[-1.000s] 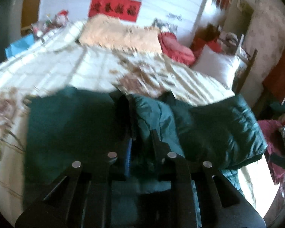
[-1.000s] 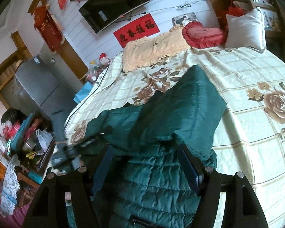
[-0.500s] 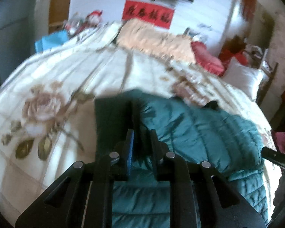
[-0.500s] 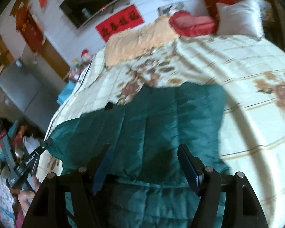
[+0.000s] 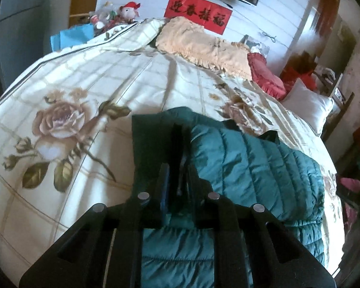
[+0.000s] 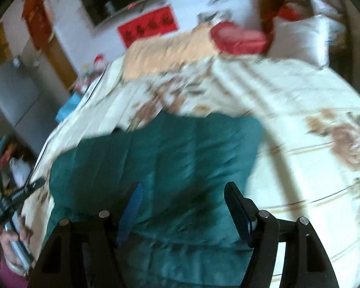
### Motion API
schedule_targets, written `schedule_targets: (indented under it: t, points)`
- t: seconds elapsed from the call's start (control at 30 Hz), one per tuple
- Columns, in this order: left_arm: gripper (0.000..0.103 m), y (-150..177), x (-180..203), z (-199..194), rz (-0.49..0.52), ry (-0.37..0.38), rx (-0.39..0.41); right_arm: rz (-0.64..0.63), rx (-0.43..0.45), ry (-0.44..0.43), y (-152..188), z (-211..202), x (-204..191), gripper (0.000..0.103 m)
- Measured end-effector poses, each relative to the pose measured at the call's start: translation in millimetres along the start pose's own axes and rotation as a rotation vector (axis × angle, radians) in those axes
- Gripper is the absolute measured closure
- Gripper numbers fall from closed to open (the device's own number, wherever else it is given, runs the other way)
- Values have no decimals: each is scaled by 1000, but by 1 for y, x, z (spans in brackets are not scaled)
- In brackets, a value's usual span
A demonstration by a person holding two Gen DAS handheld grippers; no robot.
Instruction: Fold large clothes
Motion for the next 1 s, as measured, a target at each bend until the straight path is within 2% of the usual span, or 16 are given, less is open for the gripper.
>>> schedule_targets:
  t: [0.1, 0.17, 0.2, 0.23, 0.3, 0.4, 0.5, 0.6, 0.7, 0.8, 0.9, 1.0]
  points:
    - [88, -1, 12, 7, 2, 19, -14, 60, 2, 16, -13, 2, 12, 35]
    - [66, 2, 21, 18, -7, 30, -38, 40, -4, 26, -17, 10, 4, 35]
    - [45, 4, 26, 26, -7, 23, -51, 17, -11, 39, -18, 18, -1, 35]
    - [37, 4, 29, 31, -4, 8, -47, -1, -19, 44, -18, 25, -6, 35]
    - [37, 4, 35, 42, 23, -42, -31, -37, -49, 55, -19, 46, -17, 35]
    - [37, 4, 37, 68, 54, -98, -79, -60, -70, 98, -21, 73, -19, 35]
    - [21, 3, 34, 88, 50, -113, -93, -65, -91, 214, -25, 99, -1, 35]
    - [17, 6, 37, 100, 66, -121, -89, 1, -98, 222, -26, 119, 24, 35]
    - [17, 10, 43, 100, 133, -166, -79, 26, -104, 220, -30, 114, 28, 35]
    - [17, 10, 40, 98, 133, -149, -84, 18, -98, 232, -30, 94, 24, 35]
    - [17, 10, 36, 97, 118, -127, -92, -13, -47, 142, -28, 65, 1, 35]
    - [17, 10, 36, 97, 118, -133, -88, -88, -23, 99, -18, 45, -26, 35]
Point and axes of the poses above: each gripper's, at about its wrist camera, not at the fingertips, and z roughly the way its jaws point, x to its right, y to its underside, the point moved 8 cm from there along z, roughly the way its jaws point, and after that the axes turned 5 degrees about -x, right-handed, at the moved point
